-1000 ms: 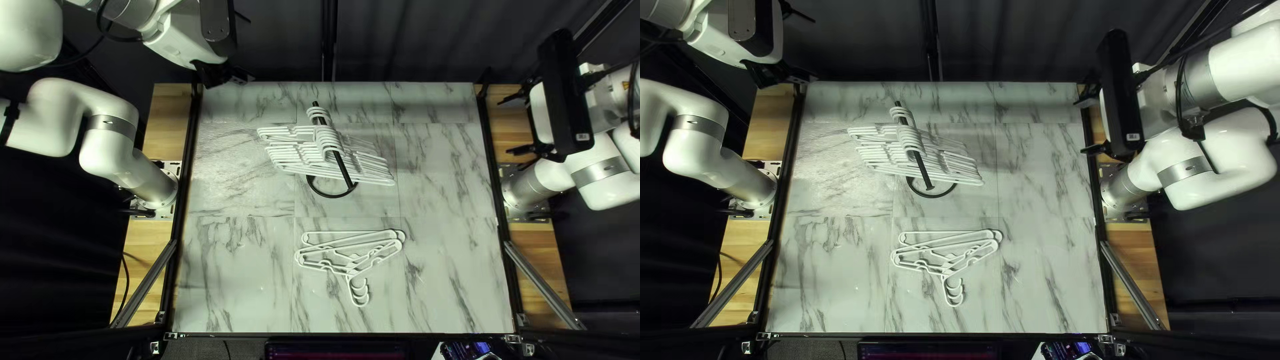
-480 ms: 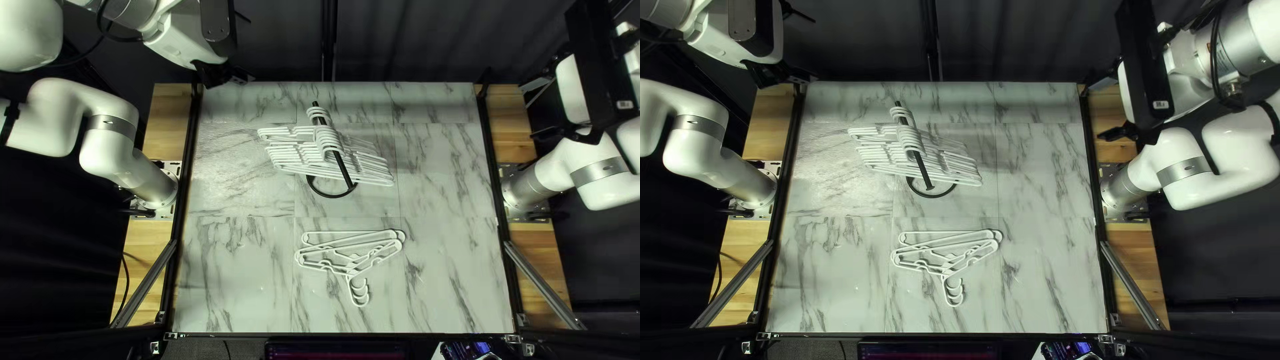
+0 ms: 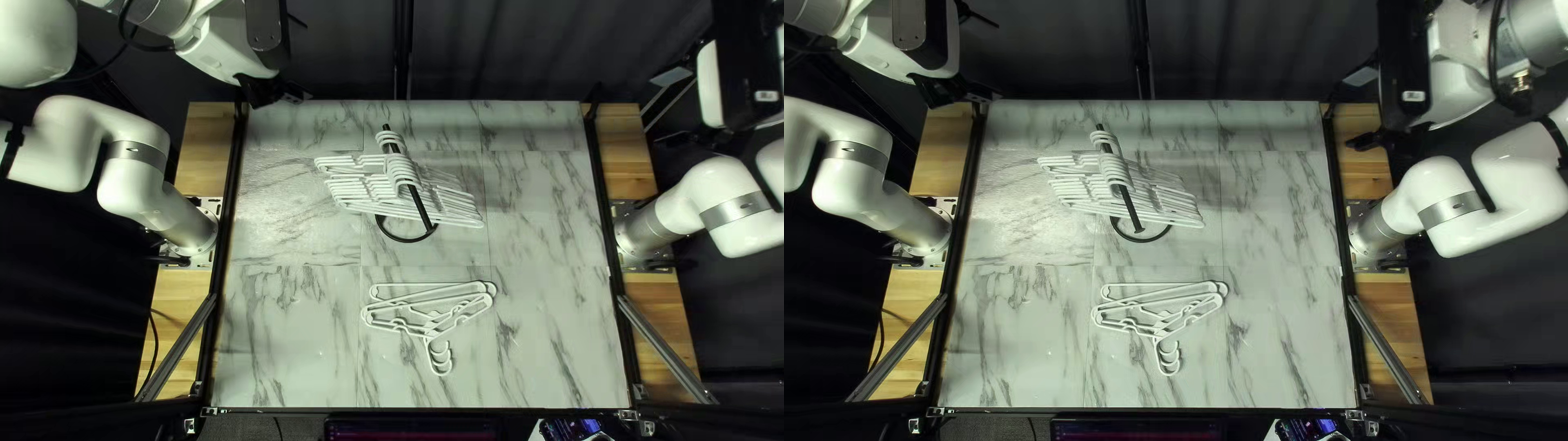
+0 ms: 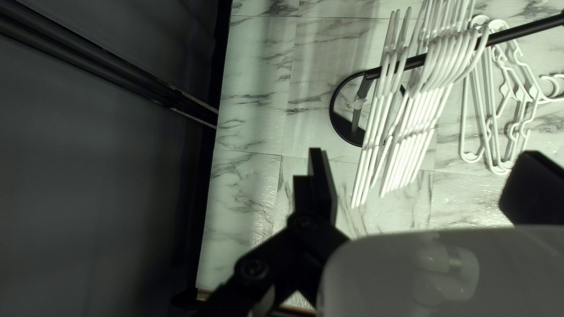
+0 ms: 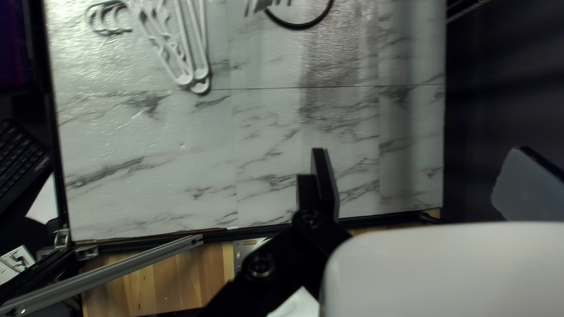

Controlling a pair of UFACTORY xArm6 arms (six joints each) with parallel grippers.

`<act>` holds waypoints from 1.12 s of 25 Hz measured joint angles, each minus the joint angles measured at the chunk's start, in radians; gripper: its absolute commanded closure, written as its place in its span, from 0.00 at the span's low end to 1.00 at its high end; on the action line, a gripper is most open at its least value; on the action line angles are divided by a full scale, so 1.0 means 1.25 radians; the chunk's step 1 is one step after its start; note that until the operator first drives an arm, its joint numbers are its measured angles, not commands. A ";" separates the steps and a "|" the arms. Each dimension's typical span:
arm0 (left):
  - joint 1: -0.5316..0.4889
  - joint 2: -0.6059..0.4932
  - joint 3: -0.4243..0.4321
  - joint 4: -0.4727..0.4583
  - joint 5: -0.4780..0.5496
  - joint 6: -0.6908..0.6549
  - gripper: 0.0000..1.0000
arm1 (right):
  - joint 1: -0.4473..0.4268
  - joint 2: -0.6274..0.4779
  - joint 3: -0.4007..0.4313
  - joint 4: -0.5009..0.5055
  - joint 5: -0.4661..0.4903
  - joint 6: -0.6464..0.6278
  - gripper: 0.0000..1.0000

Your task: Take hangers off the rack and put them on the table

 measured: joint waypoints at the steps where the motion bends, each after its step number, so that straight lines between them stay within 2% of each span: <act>1: 0.000 0.000 0.000 0.000 0.000 0.000 0.00 | 0.000 0.011 -0.002 -0.005 0.002 0.000 0.00; 28: 0.000 0.000 0.000 0.000 0.000 0.000 0.00 | 0.002 0.027 -0.004 -0.014 0.007 0.000 0.00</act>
